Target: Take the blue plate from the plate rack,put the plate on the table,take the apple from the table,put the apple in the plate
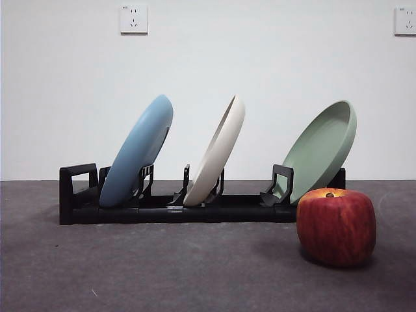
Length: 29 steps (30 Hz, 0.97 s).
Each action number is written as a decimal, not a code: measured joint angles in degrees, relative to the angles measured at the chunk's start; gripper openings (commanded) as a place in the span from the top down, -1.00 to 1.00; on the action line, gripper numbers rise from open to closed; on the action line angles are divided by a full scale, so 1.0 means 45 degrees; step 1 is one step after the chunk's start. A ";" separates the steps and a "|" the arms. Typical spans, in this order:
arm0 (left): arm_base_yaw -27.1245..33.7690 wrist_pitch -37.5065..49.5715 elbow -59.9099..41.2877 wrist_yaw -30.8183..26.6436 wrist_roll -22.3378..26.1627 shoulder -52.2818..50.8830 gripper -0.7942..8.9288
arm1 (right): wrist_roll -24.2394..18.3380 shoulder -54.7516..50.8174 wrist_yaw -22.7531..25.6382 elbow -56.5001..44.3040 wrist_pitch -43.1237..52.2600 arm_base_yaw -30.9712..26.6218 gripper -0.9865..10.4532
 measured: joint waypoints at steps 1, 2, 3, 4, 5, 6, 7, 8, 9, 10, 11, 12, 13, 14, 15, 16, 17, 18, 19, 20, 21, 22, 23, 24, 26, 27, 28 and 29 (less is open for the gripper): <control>0.0000 -0.0083 0.0058 0.0107 -0.0194 0.0073 0.85 | 0.0165 0.0117 -0.0131 0.0112 -0.0097 0.0000 0.85; 0.0000 -0.0199 0.0160 0.0243 -0.0355 0.0180 0.85 | 0.0355 0.0287 -0.0287 0.0296 -0.0126 0.0000 0.85; 0.0000 -0.0340 0.0321 0.0389 -0.0471 0.0325 0.85 | 0.0544 0.0486 -0.0408 0.0554 -0.0194 0.0000 0.85; 0.0000 -0.0461 0.0510 0.0486 -0.0525 0.0481 0.85 | 0.0665 0.0665 -0.0515 0.0831 -0.0253 0.0000 0.85; 0.0000 -0.0563 0.0763 0.0588 -0.0612 0.0690 0.85 | 0.0782 0.0908 -0.0646 0.1190 -0.0311 0.0000 0.85; 0.0000 -0.0656 0.1064 0.0641 -0.0627 0.0933 0.85 | 0.0850 0.1180 -0.0690 0.1579 -0.0374 0.0000 0.85; 0.0000 -0.0690 0.1326 0.0675 -0.0661 0.1161 0.85 | 0.0894 0.1462 -0.0709 0.1953 -0.0471 0.0000 0.85; 0.0000 -0.0801 0.1656 0.0729 -0.0690 0.1462 0.85 | 0.0923 0.1807 -0.0709 0.2390 -0.0597 0.0000 0.85; 0.0000 -0.0865 0.1972 0.0826 -0.0704 0.1787 0.85 | 0.0918 0.2181 -0.0709 0.2846 -0.0787 0.0000 0.85; 0.0000 -0.0879 0.2225 0.0918 -0.0704 0.2084 0.85 | 0.0908 0.2526 -0.0709 0.3215 -0.0937 0.0000 0.85; 0.0000 -0.0918 0.2535 0.1020 -0.0704 0.2467 0.85 | 0.0860 0.2943 -0.0709 0.3667 -0.1132 0.0000 0.85; 0.0000 -0.0937 0.2851 0.1137 -0.0704 0.2875 0.85 | 0.0753 0.3390 -0.0714 0.4109 -0.1268 0.0000 0.85; 0.0000 -0.0937 0.3128 0.1263 -0.0699 0.3235 0.85 | 0.0636 0.3784 -0.0767 0.4493 -0.1379 0.0000 0.85; 0.0000 -0.0981 0.3478 0.1409 -0.0699 0.3667 0.85 | 0.0457 0.4250 -0.0947 0.4940 -0.1438 0.0000 0.85; 0.0000 -0.1025 0.3842 0.1559 -0.0695 0.4124 0.85 | 0.0267 0.4716 -0.1185 0.5353 -0.1433 0.0000 0.85; 0.0000 -0.1030 0.4153 0.1724 -0.0665 0.4527 0.85 | 0.0117 0.5105 -0.1375 0.5707 -0.1433 0.0000 0.85; 0.0000 -0.1049 0.4532 0.1919 -0.0568 0.4998 0.85 | -0.0058 0.5537 -0.1559 0.6081 -0.1428 0.0000 0.85; 0.0000 -0.1122 0.4935 0.2137 -0.0423 0.5493 0.85 | -0.0223 0.5965 -0.1773 0.6431 -0.1428 0.0000 0.85; 0.0000 -0.1195 0.5294 0.2356 -0.0282 0.5921 0.85 | -0.0364 0.6329 -0.1962 0.6713 -0.1428 0.0000 0.85; 0.0000 -0.1360 0.5731 0.2628 -0.0112 0.6441 0.85 | -0.0529 0.6747 -0.2220 0.7019 -0.1433 0.0000 0.85; 0.0000 -0.1540 0.6159 0.2900 0.0053 0.6951 0.85 | -0.0670 0.7164 -0.2521 0.7305 -0.1433 0.0000 0.85; 0.0000 -0.1768 0.6528 0.3128 0.0194 0.7392 0.85 | -0.0801 0.7519 -0.2827 0.7543 -0.1433 0.0000 0.84; 0.0000 -0.2021 0.6951 0.3381 0.0335 0.7893 0.84 | -0.0952 0.7936 -0.3230 0.7801 -0.1457 0.0000 0.84; 0.0000 -0.2249 0.7368 0.3599 0.0476 0.8369 0.84 | -0.1112 0.8359 -0.3677 0.8068 -0.1549 0.0000 0.83; 0.0000 -0.2579 0.8053 0.4167 0.0777 0.9292 0.84 | -0.1384 0.9141 -0.4512 0.8514 -0.1719 0.0000 0.83; 0.0000 -0.2739 0.8359 0.4522 0.0928 0.9724 0.84 | -0.1530 0.9530 -0.4974 0.8704 -0.1807 0.0000 0.83; -0.0005 -0.2861 0.8616 0.4843 0.1030 1.0059 0.84 | -0.1637 0.9836 -0.5348 0.8835 -0.1851 0.0000 0.83; -0.0005 -0.2890 0.8874 0.5231 0.1117 1.0414 0.84 | -0.1734 1.0156 -0.5751 0.8942 -0.1865 0.0000 0.82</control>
